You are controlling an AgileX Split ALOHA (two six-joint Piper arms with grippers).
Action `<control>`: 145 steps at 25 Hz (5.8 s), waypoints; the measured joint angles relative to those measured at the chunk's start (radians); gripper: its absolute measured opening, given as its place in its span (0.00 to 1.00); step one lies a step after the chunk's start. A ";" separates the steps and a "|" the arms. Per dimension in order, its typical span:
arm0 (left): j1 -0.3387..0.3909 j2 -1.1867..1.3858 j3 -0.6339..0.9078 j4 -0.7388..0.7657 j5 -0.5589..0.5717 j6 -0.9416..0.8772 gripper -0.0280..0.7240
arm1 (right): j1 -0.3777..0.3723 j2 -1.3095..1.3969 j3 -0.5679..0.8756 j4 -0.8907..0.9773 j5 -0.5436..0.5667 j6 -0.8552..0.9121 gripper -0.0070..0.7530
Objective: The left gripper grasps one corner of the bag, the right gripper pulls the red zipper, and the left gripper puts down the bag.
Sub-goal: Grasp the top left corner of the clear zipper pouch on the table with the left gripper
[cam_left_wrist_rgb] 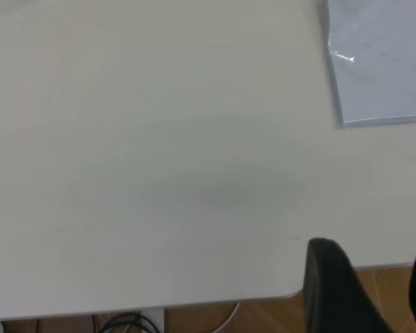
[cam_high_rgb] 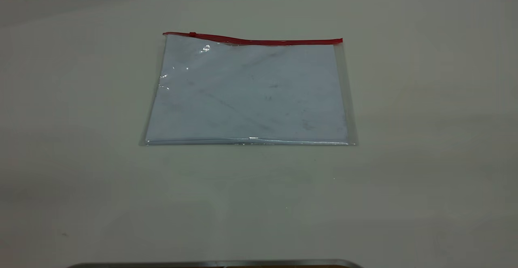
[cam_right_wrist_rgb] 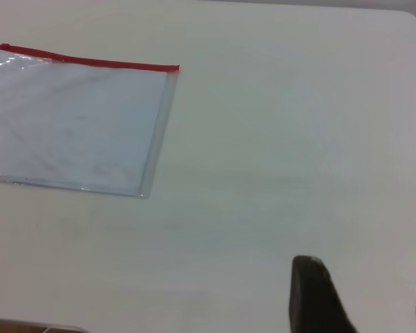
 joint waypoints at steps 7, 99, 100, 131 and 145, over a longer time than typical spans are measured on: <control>0.000 0.000 0.000 -0.065 -0.001 -0.002 0.48 | 0.000 0.000 0.000 0.000 0.000 0.000 0.53; -0.142 2.489 -1.131 -1.100 -0.396 1.508 0.05 | 0.263 2.192 -0.826 1.540 -0.371 -1.536 0.69; -0.143 2.474 -1.131 -1.066 -0.374 1.514 0.05 | 0.263 2.225 -0.865 1.537 -0.340 -1.535 0.69; -0.166 2.432 -1.131 -0.925 -0.438 1.644 0.04 | 0.339 2.769 -1.554 1.444 -0.290 -1.597 0.69; -0.141 2.432 -1.131 -0.928 -0.679 1.310 0.14 | 0.336 2.796 -1.557 1.462 -0.281 -1.592 0.69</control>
